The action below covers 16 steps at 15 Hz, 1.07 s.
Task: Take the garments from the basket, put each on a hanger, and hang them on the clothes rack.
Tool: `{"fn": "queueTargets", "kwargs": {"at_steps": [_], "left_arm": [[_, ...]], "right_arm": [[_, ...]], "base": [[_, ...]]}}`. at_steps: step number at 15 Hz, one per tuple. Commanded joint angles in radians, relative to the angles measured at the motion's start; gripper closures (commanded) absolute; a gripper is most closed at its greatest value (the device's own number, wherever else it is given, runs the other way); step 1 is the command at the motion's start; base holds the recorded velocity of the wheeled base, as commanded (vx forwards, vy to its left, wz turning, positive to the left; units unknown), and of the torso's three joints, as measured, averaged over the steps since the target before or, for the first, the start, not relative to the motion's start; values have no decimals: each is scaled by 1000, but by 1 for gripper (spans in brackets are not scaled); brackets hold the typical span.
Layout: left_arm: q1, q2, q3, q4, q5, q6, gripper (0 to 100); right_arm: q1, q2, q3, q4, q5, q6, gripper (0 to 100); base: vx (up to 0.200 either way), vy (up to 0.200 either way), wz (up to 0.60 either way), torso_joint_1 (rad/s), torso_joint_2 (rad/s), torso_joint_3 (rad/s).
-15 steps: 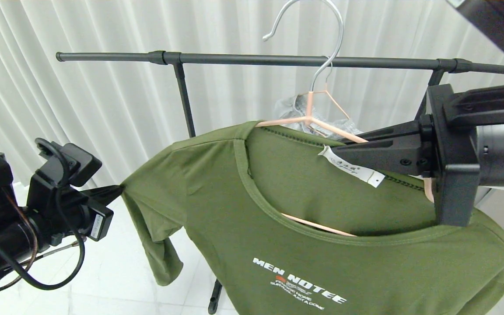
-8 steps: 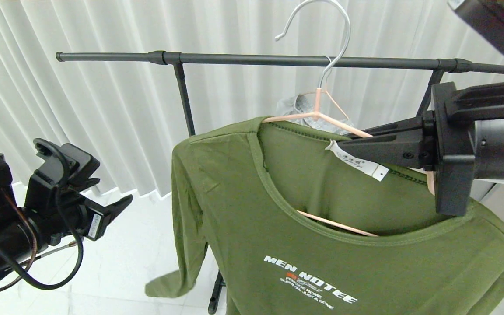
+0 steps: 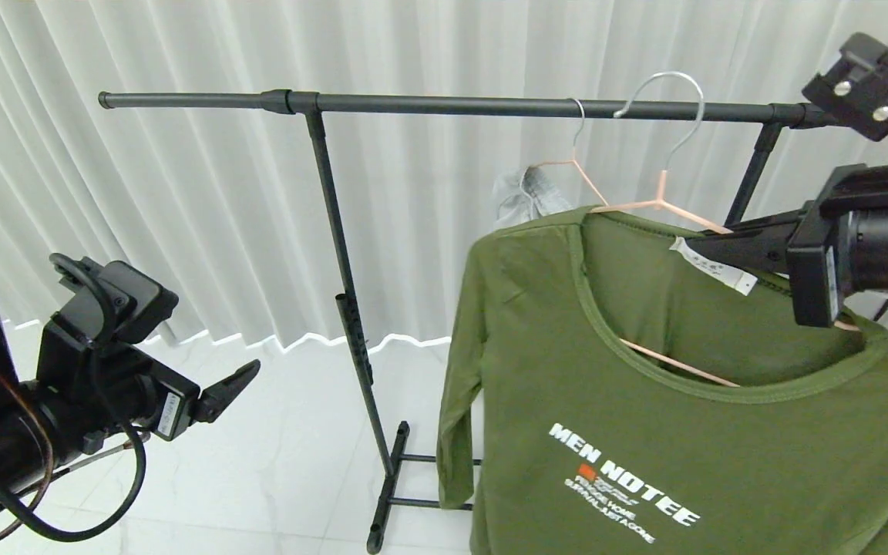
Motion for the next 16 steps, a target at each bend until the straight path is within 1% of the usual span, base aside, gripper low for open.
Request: {"fn": "queueTargets", "kwargs": {"at_steps": [1,3,4,5,6,7,8,11,13,16], "left_arm": [[1,-9,3,0,0,0,0],[1,-9,3,-2,2,3,0],[-1,-9,7,0,2,3,0],[1,-10,13,-2,2,5,0],[-1,-21,29,-2,2,5,0],[-1,-26,33,-2,2,5,0],[-1,-35,44,-2,2,5,0],[1,-35,50,-14,2,32,0],[-1,-30,50,-23,2,45,0],[-1,-30,50,-26,2,45,0]], "right_arm": [[-117,-63,36,33,-2,-2,100],[-223,-106,70,61,-2,-22,100],[-272,-127,84,78,-1,-46,100],[-298,-138,93,87,-1,-60,100],[-348,-161,111,99,-1,-69,100],[-364,-169,119,99,-1,-69,100],[-409,-187,134,101,-1,-69,100],[-495,-197,142,101,2,-69,100],[-535,-195,136,96,7,-69,100],[-545,-189,127,90,9,-69,100]], "base": [[0,0,0,0,0,0],[0,0,0,0,0,0],[0,0,0,0,0,0],[0,0,0,0,0,0],[0,0,0,0,0,0],[0,0,0,0,0,0],[0,0,0,0,0,0],[0,0,0,0,0,0],[0,0,0,0,0,0],[0,0,0,0,0,0]]}}
